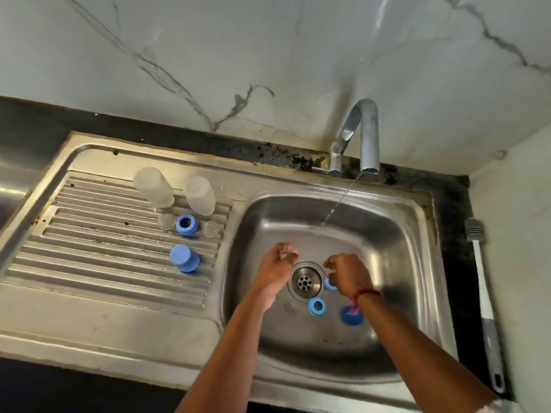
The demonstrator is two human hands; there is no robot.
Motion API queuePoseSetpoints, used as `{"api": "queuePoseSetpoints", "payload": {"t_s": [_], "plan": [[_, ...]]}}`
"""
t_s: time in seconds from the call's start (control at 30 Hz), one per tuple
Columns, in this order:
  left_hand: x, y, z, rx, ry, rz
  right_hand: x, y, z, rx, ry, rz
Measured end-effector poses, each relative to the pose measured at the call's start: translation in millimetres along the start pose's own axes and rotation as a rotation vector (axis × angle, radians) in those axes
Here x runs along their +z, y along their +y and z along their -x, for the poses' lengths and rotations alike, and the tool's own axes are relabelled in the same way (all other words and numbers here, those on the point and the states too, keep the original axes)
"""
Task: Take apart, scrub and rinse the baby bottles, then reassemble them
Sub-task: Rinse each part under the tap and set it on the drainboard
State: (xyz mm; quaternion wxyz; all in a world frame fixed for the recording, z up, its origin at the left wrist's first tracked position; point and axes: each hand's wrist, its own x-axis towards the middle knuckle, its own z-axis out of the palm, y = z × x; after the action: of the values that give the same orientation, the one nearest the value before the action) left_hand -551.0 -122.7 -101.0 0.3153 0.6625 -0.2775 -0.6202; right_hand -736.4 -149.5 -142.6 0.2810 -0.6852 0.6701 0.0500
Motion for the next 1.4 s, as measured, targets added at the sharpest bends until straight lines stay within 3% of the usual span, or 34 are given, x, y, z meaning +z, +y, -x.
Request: {"api": "queuePoseSetpoints", "payload": {"t_s": [0.4, 0.6, 0.67, 0.83, 0.9, 0.97, 1.1, 1.4], "plan": [[7.7, -9.4, -20.0, -0.032, 0.009, 0.079, 43.7, 19.9, -23.7, -0.141, -0.152, 0.492], [4.4, -11.7, -21.3, -0.008, 0.034, 0.054, 52.0, 18.4, -28.0, -0.162, -0.157, 0.506], [2.7, -10.4, -20.8, -0.006, 0.053, 0.061, 49.5, 15.0, -33.4, -0.160, -0.097, 0.363], [-0.4, -1.0, -21.4, 0.012, 0.060, 0.112, 8.2, -7.4, -48.4, 0.029, 0.167, -0.523], [-1.7, 3.6, -20.1, 0.031, 0.051, 0.128, -9.5, -16.6, -55.0, 0.136, 0.156, -0.934], [-2.7, 9.0, -17.8, 0.048, 0.040, 0.135, -21.2, -20.7, -59.7, 0.150, 0.148, -1.177], [-5.0, 14.1, -16.2, 0.063, 0.036, 0.133, -32.6, -29.6, -57.1, 0.056, 0.175, -1.227], [-0.8, 21.8, -26.0, 0.071, 0.022, 0.079, -34.6, -25.8, -54.8, 0.070, 0.298, -1.240]]}}
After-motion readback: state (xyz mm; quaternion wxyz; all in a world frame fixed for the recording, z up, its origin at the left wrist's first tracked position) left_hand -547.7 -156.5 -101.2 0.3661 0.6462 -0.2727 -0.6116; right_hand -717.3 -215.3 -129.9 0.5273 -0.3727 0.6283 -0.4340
